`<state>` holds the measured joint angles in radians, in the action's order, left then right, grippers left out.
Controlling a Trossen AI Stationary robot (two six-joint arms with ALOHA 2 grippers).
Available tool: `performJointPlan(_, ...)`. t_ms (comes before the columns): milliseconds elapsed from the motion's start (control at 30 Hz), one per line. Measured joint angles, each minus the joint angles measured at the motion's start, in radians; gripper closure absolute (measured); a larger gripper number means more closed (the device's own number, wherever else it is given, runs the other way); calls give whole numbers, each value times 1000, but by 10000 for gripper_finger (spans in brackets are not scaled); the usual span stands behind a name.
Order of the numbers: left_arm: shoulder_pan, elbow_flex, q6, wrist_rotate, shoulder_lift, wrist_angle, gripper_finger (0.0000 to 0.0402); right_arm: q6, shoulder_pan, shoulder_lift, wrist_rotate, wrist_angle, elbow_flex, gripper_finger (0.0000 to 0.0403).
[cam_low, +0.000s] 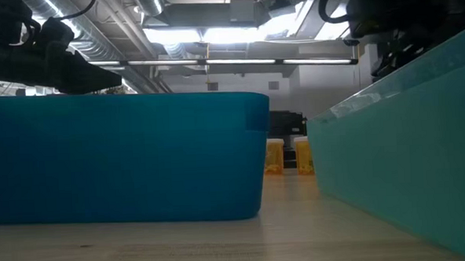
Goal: Pick and place medicine bottles into bin by pill shape (circle, oval)
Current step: Put the right orange pill bottle into the light blue bin
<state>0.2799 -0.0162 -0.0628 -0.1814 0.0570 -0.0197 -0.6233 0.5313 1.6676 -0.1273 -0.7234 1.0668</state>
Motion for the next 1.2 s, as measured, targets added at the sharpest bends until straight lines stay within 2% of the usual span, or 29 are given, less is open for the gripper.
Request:
performJointPlan(333,0,0,0,0,0,0,224,138,-1,0,-12,-47,133,114)
performJointPlan(467,0,0,0,0,0,0,224,214,-1,0,-100,-120,204,114)
performJointPlan(633,0,0,0,0,0,0,224,389,-1,0,-196,-249,270,114)
performJointPlan(800,0,0,0,0,0,0,224,450,-5,-5,-325,-380,294,114)
performJointPlan(867,0,0,0,0,0,0,224,439,-10,-11,-382,-444,294,114)
performJointPlan(1000,0,0,0,0,0,0,224,266,-51,-45,-535,-606,294,114)
performJointPlan(1100,0,0,0,0,0,0,224,178,-102,-101,-573,-661,274,114)
performJointPlan(1200,0,0,0,0,0,0,224,158,-168,-193,-584,-622,220,114)
